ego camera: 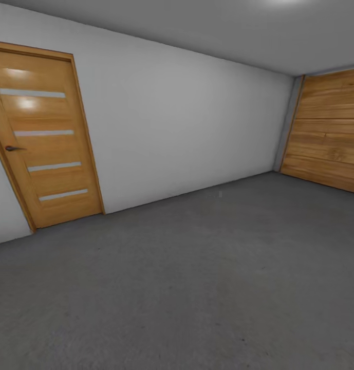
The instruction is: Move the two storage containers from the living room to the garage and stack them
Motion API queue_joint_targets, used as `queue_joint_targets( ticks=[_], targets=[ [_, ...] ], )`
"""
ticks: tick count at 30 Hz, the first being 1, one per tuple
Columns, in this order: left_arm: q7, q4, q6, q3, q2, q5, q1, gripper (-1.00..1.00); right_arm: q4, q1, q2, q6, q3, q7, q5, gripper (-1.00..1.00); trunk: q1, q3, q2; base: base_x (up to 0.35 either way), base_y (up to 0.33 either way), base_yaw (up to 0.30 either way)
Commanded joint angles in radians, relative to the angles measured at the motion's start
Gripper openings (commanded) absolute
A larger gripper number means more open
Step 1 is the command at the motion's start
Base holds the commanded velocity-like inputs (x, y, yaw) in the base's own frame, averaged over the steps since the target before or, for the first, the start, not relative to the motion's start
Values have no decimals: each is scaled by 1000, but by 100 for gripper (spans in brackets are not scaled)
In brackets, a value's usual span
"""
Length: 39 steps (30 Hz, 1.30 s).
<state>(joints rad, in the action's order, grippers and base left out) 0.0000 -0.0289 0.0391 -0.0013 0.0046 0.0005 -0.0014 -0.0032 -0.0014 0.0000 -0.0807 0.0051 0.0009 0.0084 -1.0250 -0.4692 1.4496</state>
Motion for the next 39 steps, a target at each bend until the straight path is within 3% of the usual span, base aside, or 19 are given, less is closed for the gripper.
queue_joint_targets(
  ticks=[1,39],
  targets=[
    [0,0,2,0,0,0,0,100,0,0,0,-3,0,0,1,100,0,-1,0,0,0,274],
    [0,0,2,0,0,0,0,100,0,0,-3,-4,-1,-2,-7,100,0,-1,0,0,0,274]
  ],
)
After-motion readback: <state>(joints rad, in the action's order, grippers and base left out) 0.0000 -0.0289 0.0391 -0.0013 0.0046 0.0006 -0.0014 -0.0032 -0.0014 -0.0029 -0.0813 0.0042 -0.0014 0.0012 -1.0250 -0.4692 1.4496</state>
